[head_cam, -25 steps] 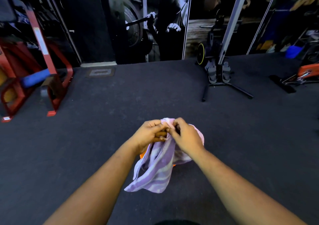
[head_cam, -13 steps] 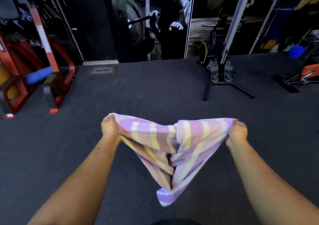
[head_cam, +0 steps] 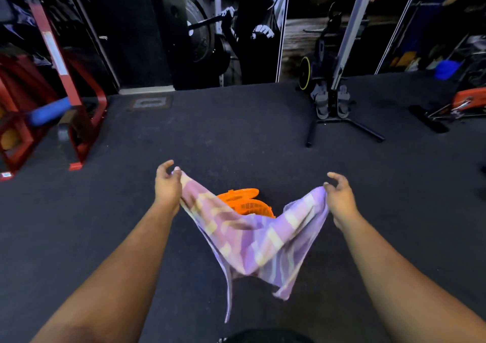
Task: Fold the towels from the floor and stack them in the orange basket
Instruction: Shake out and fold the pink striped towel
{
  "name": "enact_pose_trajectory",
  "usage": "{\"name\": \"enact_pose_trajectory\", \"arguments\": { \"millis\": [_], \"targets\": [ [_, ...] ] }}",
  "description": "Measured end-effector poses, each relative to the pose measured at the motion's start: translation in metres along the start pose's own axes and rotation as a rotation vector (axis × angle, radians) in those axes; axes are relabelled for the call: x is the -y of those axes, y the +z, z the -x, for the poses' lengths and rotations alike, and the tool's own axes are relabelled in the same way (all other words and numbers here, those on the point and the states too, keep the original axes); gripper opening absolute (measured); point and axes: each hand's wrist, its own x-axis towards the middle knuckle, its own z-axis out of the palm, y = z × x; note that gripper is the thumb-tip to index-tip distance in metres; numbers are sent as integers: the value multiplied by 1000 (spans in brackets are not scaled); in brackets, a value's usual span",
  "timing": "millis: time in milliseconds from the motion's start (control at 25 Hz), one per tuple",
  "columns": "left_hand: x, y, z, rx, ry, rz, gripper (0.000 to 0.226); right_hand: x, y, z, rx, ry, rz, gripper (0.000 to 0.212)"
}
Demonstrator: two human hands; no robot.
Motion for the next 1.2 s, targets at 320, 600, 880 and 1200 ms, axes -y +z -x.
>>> {"name": "enact_pose_trajectory", "arguments": {
  "millis": [320,600,880,1200],
  "targets": [
    [12,-15,-5,584,158,-675,99,8,4,9,605,-347,692,88],
    [27,-86,-29,48,276,-1120,23,-16,-46,-3,156,-276,1452,28],
    [28,-66,-18,-26,127,-745,50,-17,-32,-26,-28,154,706,43],
    [72,-18,47,223,-544,-15,37,-64,7,22,90,698,50,27]
  ]
}}
